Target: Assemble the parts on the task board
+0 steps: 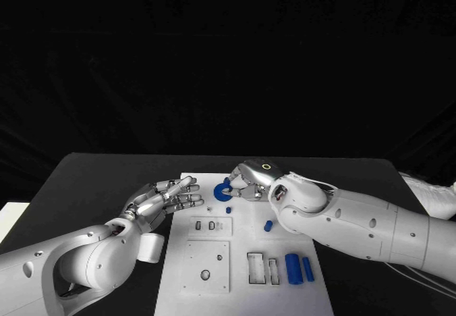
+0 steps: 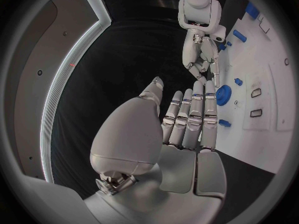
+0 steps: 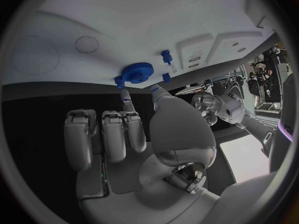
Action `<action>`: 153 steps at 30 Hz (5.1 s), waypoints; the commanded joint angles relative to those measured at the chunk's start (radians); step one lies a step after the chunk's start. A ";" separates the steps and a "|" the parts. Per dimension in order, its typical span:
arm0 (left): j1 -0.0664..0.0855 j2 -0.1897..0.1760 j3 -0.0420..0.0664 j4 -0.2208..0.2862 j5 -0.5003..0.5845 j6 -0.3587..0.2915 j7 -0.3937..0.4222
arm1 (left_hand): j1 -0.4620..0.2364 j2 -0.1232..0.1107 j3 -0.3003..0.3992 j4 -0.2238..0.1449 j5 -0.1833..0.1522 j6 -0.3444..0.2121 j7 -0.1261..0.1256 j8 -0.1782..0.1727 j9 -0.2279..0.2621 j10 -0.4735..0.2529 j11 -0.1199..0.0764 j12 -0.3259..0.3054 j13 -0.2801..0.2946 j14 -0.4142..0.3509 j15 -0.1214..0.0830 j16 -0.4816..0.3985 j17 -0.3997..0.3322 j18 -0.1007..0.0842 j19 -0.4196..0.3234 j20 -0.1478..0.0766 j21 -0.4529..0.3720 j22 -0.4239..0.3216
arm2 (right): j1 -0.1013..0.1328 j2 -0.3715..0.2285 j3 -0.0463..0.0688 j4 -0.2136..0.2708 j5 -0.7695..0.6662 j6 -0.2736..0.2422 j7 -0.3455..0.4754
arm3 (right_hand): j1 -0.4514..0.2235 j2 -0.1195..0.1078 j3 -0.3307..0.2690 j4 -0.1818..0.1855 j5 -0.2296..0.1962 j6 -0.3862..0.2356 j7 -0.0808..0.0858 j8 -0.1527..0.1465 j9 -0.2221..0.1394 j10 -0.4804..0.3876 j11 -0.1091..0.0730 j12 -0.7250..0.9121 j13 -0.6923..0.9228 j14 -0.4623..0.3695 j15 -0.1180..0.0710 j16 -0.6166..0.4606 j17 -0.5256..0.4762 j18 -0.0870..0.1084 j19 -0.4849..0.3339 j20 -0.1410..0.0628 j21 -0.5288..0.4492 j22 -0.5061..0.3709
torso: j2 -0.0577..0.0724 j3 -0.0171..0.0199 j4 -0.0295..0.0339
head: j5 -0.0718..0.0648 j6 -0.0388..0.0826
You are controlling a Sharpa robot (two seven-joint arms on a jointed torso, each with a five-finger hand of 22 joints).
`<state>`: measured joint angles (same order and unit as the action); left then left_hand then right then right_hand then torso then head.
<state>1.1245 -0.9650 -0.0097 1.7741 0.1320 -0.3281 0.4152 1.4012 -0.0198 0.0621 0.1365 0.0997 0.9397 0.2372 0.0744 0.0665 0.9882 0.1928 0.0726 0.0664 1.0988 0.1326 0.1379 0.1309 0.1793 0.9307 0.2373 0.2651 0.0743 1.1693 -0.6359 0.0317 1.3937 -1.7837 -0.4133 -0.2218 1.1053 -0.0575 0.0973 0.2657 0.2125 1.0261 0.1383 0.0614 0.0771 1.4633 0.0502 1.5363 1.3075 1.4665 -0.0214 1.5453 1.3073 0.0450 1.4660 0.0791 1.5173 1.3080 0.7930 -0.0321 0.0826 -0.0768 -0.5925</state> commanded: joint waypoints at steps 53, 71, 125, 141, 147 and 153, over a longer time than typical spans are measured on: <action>0.000 0.000 0.000 -0.031 0.001 0.028 0.008 | 0.006 0.012 0.001 -0.010 0.000 -0.002 0.012 -0.004 -0.001 -0.004 0.000 -0.005 -0.001 -0.003 0.005 -0.007 0.002 0.004 -0.002 0.007 -0.007 -0.002 | -0.029 -0.298 0.016 -0.083 0.541 0.139 0.357 | 0.249 -0.030 0.008 -0.204 -0.078 -0.013 0.008 0.014 0.002 0.084 0.011 -0.011 0.234 0.094 0.010 0.005 0.215 -0.016 0.043 0.015 -0.001 0.133 | -0.005 0.0122 -0.0221 | -0.014 -0.003; 0.000 0.002 0.000 -0.033 0.001 0.032 0.006 | 0.007 0.013 0.002 -0.012 0.000 -0.001 0.012 -0.004 0.000 -0.003 0.000 -0.005 -0.001 -0.003 0.005 -0.008 0.002 0.004 -0.001 0.007 -0.008 -0.003 | -0.035 -0.282 0.016 -0.099 0.532 0.157 0.358 | 0.260 0.016 0.038 -0.219 -0.090 0.041 -0.006 0.024 0.008 0.090 -0.002 0.001 0.242 0.098 -0.001 0.013 0.234 -0.020 0.052 0.006 0.007 0.152 | -0.005 0.0127 -0.0220 | -0.016 -0.005; 0.000 0.002 0.000 -0.034 0.001 0.030 0.003 | 0.006 0.014 0.001 -0.012 -0.001 -0.001 0.012 -0.004 0.000 -0.003 0.000 -0.005 -0.001 -0.003 0.005 -0.008 0.002 0.004 -0.001 0.007 -0.008 -0.003 | -0.035 -0.279 0.017 -0.109 0.530 0.114 0.360 | 0.296 0.093 0.115 -0.278 -0.163 0.119 -0.037 0.045 0.017 0.092 -0.028 0.004 0.245 0.101 -0.023 0.019 0.249 -0.021 0.054 -0.013 0.009 0.156 | -0.006 0.0129 -0.0224 | -0.028 -0.016; 0.000 0.004 0.000 -0.039 0.001 0.029 0.004 | 0.005 0.014 0.001 -0.014 -0.001 -0.002 0.012 -0.005 -0.001 -0.004 0.000 -0.005 -0.001 -0.003 0.005 -0.010 0.003 0.004 -0.001 0.008 -0.009 -0.003 | -0.022 -0.277 0.030 0.000 0.532 0.034 0.278 | 0.273 0.097 0.130 -0.283 -0.164 0.127 -0.042 0.048 0.019 0.092 -0.034 0.003 0.244 0.103 -0.030 0.022 0.256 -0.021 0.054 -0.022 0.009 0.155 | -0.010 0.0115 -0.0242 | -0.018 -0.014; 0.000 0.013 0.000 -0.050 0.001 0.031 0.006 | 0.005 0.014 0.001 -0.014 -0.001 -0.002 0.012 -0.005 -0.001 -0.004 0.000 -0.005 -0.001 -0.003 0.005 -0.010 0.003 0.004 -0.001 0.008 -0.009 -0.003 | -0.006 -0.234 0.031 0.081 0.481 0.042 0.173 | 0.253 0.096 0.130 -0.276 -0.163 0.124 -0.042 0.045 0.018 0.088 -0.034 -0.005 0.240 0.102 -0.030 0.022 0.255 -0.020 0.052 -0.024 0.007 0.151 | -0.016 0.0081 -0.0201 | 0.001 -0.022; 0.000 0.017 0.000 -0.064 0.001 0.033 0.008 | 0.006 0.015 0.002 -0.014 -0.001 -0.002 0.012 -0.005 -0.001 -0.004 0.000 -0.005 -0.001 -0.003 0.005 -0.010 0.003 0.004 -0.001 0.008 -0.009 -0.003 | -0.010 -0.169 0.024 0.139 0.347 0.073 0.124 | 0.243 0.099 0.132 -0.273 -0.162 0.127 -0.044 0.046 0.019 0.089 -0.035 -0.004 0.240 0.103 -0.031 0.022 0.256 -0.020 0.051 -0.024 0.006 0.150 | -0.023 0.0062 -0.0140 | 0.020 -0.042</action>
<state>1.1236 -0.9511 -0.0102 1.7118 0.1322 -0.3166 0.4131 1.4064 -0.0146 0.0634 0.1296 0.0997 0.9397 0.2372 0.0744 0.0665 0.9882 0.1927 0.0726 0.0665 1.0988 0.1326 0.1327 0.1324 0.1793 0.9307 0.2373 0.2616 0.0720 1.1629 -0.8106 0.0574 1.5231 -1.3220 -0.3619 -0.0325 1.3570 0.0374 0.2248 -0.0191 0.0468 1.1186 0.1177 0.0964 0.0829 1.4656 0.0202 1.5364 1.3074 1.4682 -0.0450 1.5637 1.3075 0.0359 1.4680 0.0626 1.5220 1.3081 0.7751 -0.0243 0.0639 -0.0634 -0.6273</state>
